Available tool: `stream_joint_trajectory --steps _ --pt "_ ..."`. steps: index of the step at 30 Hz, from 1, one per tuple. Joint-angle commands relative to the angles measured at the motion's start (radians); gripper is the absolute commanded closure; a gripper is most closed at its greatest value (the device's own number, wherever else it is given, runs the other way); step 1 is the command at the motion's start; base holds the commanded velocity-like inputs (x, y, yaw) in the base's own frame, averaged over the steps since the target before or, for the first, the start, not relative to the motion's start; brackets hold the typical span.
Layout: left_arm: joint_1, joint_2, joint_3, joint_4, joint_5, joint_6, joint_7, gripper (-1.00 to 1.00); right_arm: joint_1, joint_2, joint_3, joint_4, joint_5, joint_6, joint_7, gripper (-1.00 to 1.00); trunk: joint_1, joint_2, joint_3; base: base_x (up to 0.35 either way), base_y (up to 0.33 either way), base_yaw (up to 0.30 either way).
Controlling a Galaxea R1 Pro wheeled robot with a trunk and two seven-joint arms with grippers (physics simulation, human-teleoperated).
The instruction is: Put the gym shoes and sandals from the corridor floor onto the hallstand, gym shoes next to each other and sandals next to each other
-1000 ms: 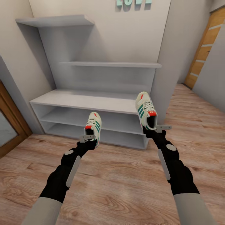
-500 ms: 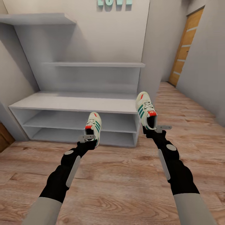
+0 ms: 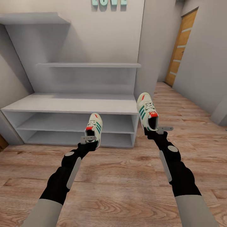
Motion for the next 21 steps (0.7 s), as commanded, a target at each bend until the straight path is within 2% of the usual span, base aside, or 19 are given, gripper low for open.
stream_joint_trajectory --steps 1,11,14,16,17,18,20,21 --pt "0.000 0.000 0.001 -0.001 0.006 0.005 0.000 1.00 0.000 0.001 -0.001 -0.002 0.000 0.006 0.000 1.00 0.000 0.000 -0.001 0.000 0.000 0.000" --pt "0.000 0.000 0.000 0.000 0.004 0.007 0.000 1.00 0.000 -0.001 -0.014 -0.003 -0.003 0.006 -0.002 1.00 0.000 0.000 -0.001 0.000 0.000 0.000" --pt "0.000 0.000 0.001 0.000 0.003 0.007 0.000 1.00 0.000 -0.006 -0.064 -0.005 -0.003 0.009 -0.003 1.00 0.000 0.000 -0.001 0.000 0.000 0.000" --pt "0.000 0.000 0.000 0.001 0.003 0.007 0.000 1.00 0.000 -0.008 -0.161 -0.006 -0.003 0.036 -0.003 1.00 0.000 0.000 -0.001 0.000 0.000 0.000" --pt "0.000 0.000 0.000 0.001 0.004 0.007 0.000 1.00 0.000 -0.011 -0.269 -0.006 -0.003 0.078 0.000 1.00 0.000 0.000 -0.001 0.000 0.000 0.000" --pt "0.000 0.000 0.000 0.001 0.004 0.007 0.001 1.00 0.000 -0.012 -0.311 -0.006 -0.002 0.095 0.001 1.00 0.000 0.000 -0.001 0.000 0.000 0.000" --pt "0.000 0.000 -0.001 0.002 0.004 0.007 0.000 1.00 0.000 -0.032 -0.494 -0.006 -0.001 0.153 0.005 1.00 0.000 0.000 -0.001 0.000 0.000 0.000" --pt "0.000 0.000 -0.001 0.002 0.004 0.007 0.000 1.00 0.000 -0.042 -0.541 -0.006 0.001 0.162 0.005 1.00 0.000 0.000 -0.001 0.000 0.000 0.000"
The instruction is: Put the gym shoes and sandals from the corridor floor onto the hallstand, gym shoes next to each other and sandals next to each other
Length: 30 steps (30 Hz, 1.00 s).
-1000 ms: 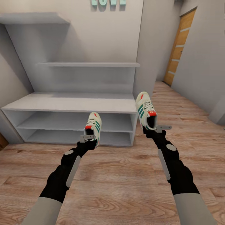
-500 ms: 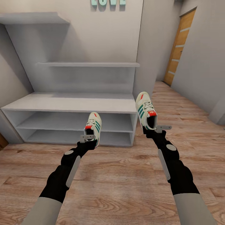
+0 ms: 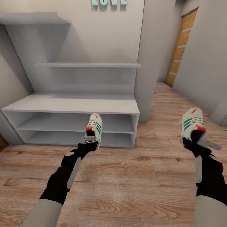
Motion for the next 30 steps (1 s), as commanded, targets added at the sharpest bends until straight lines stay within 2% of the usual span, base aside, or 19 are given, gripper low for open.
stream_joint_trajectory --steps 1,2,3,5,7,8,9,10,11,12,13,14,18,20,21,23,25,26,30 --pt "-0.001 0.000 0.000 -0.001 0.006 0.005 0.000 1.00 -0.001 -0.021 -0.074 -0.001 -0.007 0.020 0.002 1.00 0.000 0.000 -0.001 0.000 0.000 0.000" --pt "-0.001 0.000 0.000 -0.001 0.006 0.006 0.000 1.00 -0.001 -0.045 -0.158 -0.001 -0.005 0.029 0.002 1.00 0.000 0.000 -0.001 0.000 0.000 0.000" --pt "-0.001 0.000 0.000 0.000 0.007 0.005 0.000 1.00 -0.001 -0.059 -0.197 -0.001 -0.004 0.032 0.002 1.00 0.000 0.000 -0.001 0.000 0.000 0.000" --pt "-0.001 -0.001 -0.001 0.010 0.007 0.005 0.000 1.00 -0.001 -0.126 -0.334 -0.001 -0.002 0.040 0.002 1.00 0.000 0.000 -0.001 0.000 0.000 0.000" --pt "-0.001 -0.002 -0.001 0.024 0.006 0.005 0.000 1.00 -0.001 -0.198 -0.439 -0.001 0.000 0.044 0.002 1.00 0.000 0.000 -0.001 0.000 0.000 0.000" --pt "-0.001 -0.002 -0.001 0.026 0.006 0.005 0.000 1.00 -0.001 -0.215 -0.462 -0.001 0.000 0.045 0.002 1.00 0.000 0.000 -0.001 0.000 0.000 0.000" --pt "-0.001 -0.002 -0.001 0.030 0.007 0.005 0.000 1.00 -0.001 -0.245 -0.504 0.000 0.002 0.046 0.001 1.00 0.000 0.000 -0.001 0.000 0.000 0.000" --pt "-0.001 -0.003 -0.001 0.031 0.007 0.005 0.000 1.00 -0.001 -0.258 -0.525 0.000 0.003 0.046 0.001 1.00 0.000 0.000 -0.001 0.000 0.000 0.000" --pt "-0.001 -0.003 -0.002 0.033 0.007 0.005 0.000 1.00 -0.001 -0.278 -0.565 0.000 0.005 0.047 0.001 1.00 0.000 0.000 -0.001 0.000 0.000 0.000" --pt "-0.001 -0.004 -0.003 0.036 0.007 0.005 0.000 1.00 -0.001 -0.293 -0.601 0.000 0.008 0.048 0.001 1.00 0.000 0.000 -0.001 0.000 0.000 0.000" --pt "-0.001 -0.004 -0.003 0.038 0.007 0.006 0.000 1.00 -0.001 -0.298 -0.616 0.000 0.011 0.049 0.000 1.00 0.000 0.000 -0.001 0.000 0.000 0.000" --pt "-0.001 -0.007 -0.005 0.052 0.007 0.006 0.000 1.00 -0.001 -0.309 -0.647 0.000 0.035 0.050 0.000 1.00 0.000 0.000 -0.001 0.000 0.000 0.000" --pt "-0.002 -0.028 -0.008 0.164 0.006 0.030 0.003 1.00 -0.001 -0.351 -0.680 0.000 0.217 0.054 0.000 1.00 0.000 0.000 -0.001 0.000 0.000 0.000" --pt "-0.006 -0.034 -0.009 0.255 0.005 0.035 0.004 1.00 -0.001 -0.371 -0.685 0.000 0.271 0.063 0.000 1.00 0.000 0.000 -0.001 0.000 0.000 0.000" --pt "-0.007 -0.035 -0.008 0.281 0.005 0.035 0.004 1.00 -0.001 -0.374 -0.685 0.000 0.277 0.064 0.000 1.00 0.000 0.000 -0.001 0.000 0.000 0.000" --pt "-0.022 -0.036 -0.008 0.409 0.002 0.034 0.005 1.00 -0.001 -0.381 -0.686 0.000 0.293 0.067 0.000 1.00 0.000 0.000 -0.001 0.000 0.000 0.000" --pt "-0.065 -0.039 -0.007 0.473 0.001 0.033 0.005 1.00 -0.001 -0.383 -0.687 0.000 0.298 0.068 0.000 1.00 0.000 0.000 -0.001 0.000 0.000 0.000" --pt "-0.112 -0.042 -0.007 0.509 0.000 0.033 0.006 1.00 -0.001 -0.384 -0.687 0.000 0.308 0.069 0.000 1.00 0.000 0.000 -0.001 0.000 0.000 0.000" --pt "-0.134 -0.043 -0.008 0.516 -0.002 0.029 0.005 1.00 -0.001 -0.383 -0.687 0.000 0.366 0.072 0.000 1.00 0.000 0.000 -0.001 0.000 0.000 0.000"
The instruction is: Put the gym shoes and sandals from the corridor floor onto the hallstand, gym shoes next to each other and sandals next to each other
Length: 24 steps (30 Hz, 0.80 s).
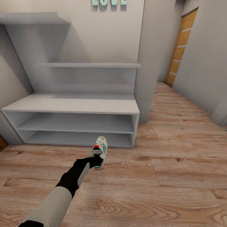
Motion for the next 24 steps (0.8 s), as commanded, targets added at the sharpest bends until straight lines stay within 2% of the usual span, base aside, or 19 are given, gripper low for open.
stream_joint_trajectory --steps 1,3,7,9,14,24 --pt "-0.002 0.000 -0.001 -0.001 0.007 -0.001 0.002 1.00 -0.001 0.000 0.000 -0.001 0.040 0.006 0.000 1.00 0.000 0.000 -0.001 0.000 0.000 0.000" --pt "-0.004 0.000 -0.002 -0.001 0.005 -0.007 0.002 1.00 -0.001 0.000 0.000 -0.002 0.079 0.007 0.000 1.00 0.000 0.000 -0.001 0.000 0.000 0.000" --pt "-0.005 0.000 -0.002 -0.028 0.004 -0.041 0.002 1.00 -0.001 0.001 0.000 -0.002 0.103 0.007 0.000 1.00 0.000 0.000 -0.001 0.000 0.000 0.000" --pt "-0.005 0.000 -0.002 -0.046 0.003 -0.096 0.002 1.00 -0.001 0.002 0.000 -0.002 0.107 0.007 0.000 1.00 0.000 0.000 -0.001 0.000 0.000 0.000" --pt "-0.005 0.000 -0.002 -0.053 0.003 -0.180 0.002 1.00 -0.001 0.002 0.000 -0.002 0.109 0.007 0.000 1.00 0.000 0.000 -0.001 0.000 0.000 0.000" --pt "-0.005 0.000 -0.005 -0.055 0.002 -0.201 0.001 1.00 -0.001 0.005 0.001 -0.002 0.111 0.007 0.000 1.00 0.000 0.000 -0.001 0.000 0.000 0.000"
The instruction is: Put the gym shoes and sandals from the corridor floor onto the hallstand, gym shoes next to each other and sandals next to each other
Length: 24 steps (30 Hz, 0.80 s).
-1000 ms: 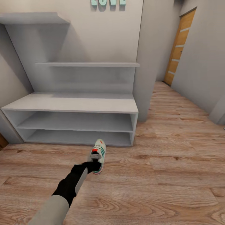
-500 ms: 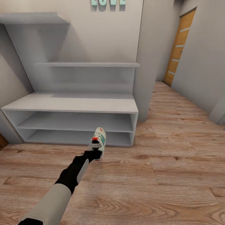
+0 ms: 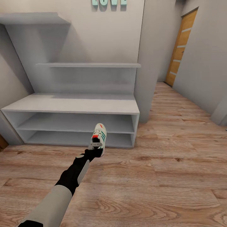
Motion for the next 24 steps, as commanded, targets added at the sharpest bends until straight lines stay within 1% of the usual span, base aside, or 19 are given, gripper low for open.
stream_joint_trajectory --steps 1,3,10,21,24 --pt "-0.001 0.000 -0.001 -0.002 0.009 0.005 0.001 1.00 -0.001 0.000 0.000 -0.001 0.004 0.005 0.000 1.00 0.000 0.000 -0.001 0.000 0.000 0.000" --pt "0.000 0.000 -0.001 -0.002 0.009 0.005 0.001 1.00 -0.001 0.000 0.000 -0.001 0.004 0.005 0.000 1.00 0.000 0.000 -0.001 0.000 0.000 0.000" --pt "0.000 0.000 -0.001 -0.003 0.009 0.005 0.000 1.00 -0.001 0.001 0.000 -0.001 0.004 0.005 0.000 1.00 0.027 -0.049 -0.031 0.000 0.000 0.000" --pt "0.000 0.000 -0.005 -0.003 0.009 0.005 0.000 1.00 -0.001 0.002 0.000 -0.001 0.004 0.005 0.000 1.00 0.032 -0.052 -0.091 0.000 0.000 0.000" --pt "0.000 0.000 -0.006 -0.003 0.009 0.005 0.000 1.00 -0.001 0.003 0.000 -0.001 0.004 0.005 -0.001 1.00 0.032 -0.052 -0.095 0.000 0.000 0.000"
